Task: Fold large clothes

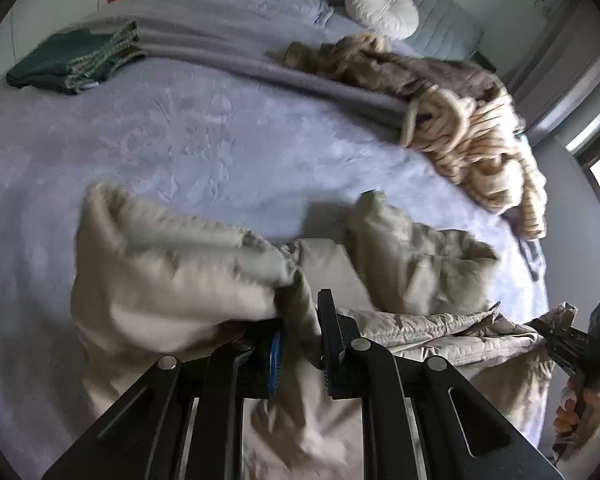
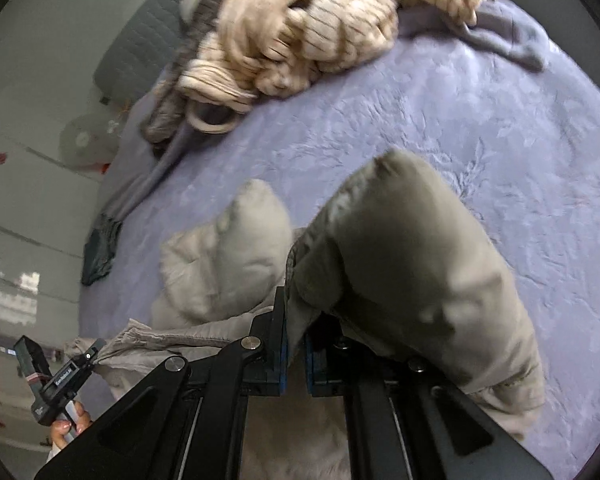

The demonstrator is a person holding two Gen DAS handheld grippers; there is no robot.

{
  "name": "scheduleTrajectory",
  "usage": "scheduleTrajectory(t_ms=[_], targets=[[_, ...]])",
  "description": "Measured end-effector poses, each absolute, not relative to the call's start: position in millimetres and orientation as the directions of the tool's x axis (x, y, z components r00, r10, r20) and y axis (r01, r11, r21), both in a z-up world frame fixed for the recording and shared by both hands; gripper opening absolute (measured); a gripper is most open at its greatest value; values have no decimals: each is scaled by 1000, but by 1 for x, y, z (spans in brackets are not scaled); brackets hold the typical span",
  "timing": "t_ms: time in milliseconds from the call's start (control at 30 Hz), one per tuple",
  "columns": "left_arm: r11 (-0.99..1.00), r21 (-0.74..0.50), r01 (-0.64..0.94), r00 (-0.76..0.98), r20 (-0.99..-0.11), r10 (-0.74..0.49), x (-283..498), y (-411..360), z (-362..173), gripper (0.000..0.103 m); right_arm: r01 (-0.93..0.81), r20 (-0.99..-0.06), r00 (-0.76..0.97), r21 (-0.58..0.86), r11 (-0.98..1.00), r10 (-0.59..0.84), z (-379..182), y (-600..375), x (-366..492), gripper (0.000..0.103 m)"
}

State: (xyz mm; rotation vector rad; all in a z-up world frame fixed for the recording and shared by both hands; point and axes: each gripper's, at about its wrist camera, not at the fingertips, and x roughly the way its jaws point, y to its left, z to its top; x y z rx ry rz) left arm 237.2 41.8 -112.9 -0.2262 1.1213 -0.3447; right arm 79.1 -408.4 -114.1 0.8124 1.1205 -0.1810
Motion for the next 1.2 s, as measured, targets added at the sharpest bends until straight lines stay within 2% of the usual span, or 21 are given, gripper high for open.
scheduleTrajectory(t_ms=[267,400,533,567,600,633,667,700,733,800,833,867,900,933,967,1000,1133,1200], targets=[[938,-317,138,378,-859,-346,272,23,-174,18,555,-851,447,507,660,277,-178,-421,98,7],[945,-299,131,375,-868,-327,278,18,-182,18,544,-846,455,512,665,278,-189,-422,103,6],[953,-271,138,402,-864,-304,271,19,-166,21,544,-838,461,528,653,293,-185,-425,102,9],[957,-250,149,427,-856,-290,265,20,-156,39,538,-834,467,532,654,294,-179,-426,100,11],[962,-231,149,448,-851,-274,262,21,-150,81,532,-832,471,532,659,291,-173,-426,98,13],[969,-203,143,488,-837,-248,256,25,-140,99,528,-833,473,529,664,287,-169,-425,99,19],[974,-180,134,553,-802,-225,246,30,-126,103,520,-831,478,528,671,283,-162,-425,97,31],[974,-178,144,568,-791,-228,242,32,-119,103,508,-826,491,529,679,276,-152,-424,92,42],[971,-172,167,561,-793,-237,240,32,-113,103,502,-824,502,524,688,262,-144,-422,90,64],[964,-191,184,538,-802,-261,239,32,-109,102,477,-811,529,527,704,248,-129,-417,84,66],[957,-216,196,522,-803,-288,237,31,-109,99,463,-807,530,533,708,261,-126,-413,84,61],[940,-255,226,486,-807,-335,236,26,-112,85,443,-805,523,538,718,281,-124,-406,84,46],[931,-271,244,462,-812,-357,234,21,-115,70,428,-804,517,541,724,295,-125,-400,85,37],[921,-285,265,430,-820,-377,233,13,-120,64,412,-808,501,539,735,311,-127,-392,86,26],[911,-295,287,403,-826,-394,230,3,-127,54,393,-813,482,535,748,329,-132,-382,88,24],[904,-300,305,386,-829,-405,228,-6,-133,49,360,-818,459,527,770,345,-138,-369,92,23],[910,-248,332,378,-849,-369,222,-39,-159,49,295,-853,401,465,835,334,-163,-337,101,22],[924,-208,320,408,-850,-332,227,-45,-171,49,285,-870,395,423,860,297,-175,-331,109,16]])
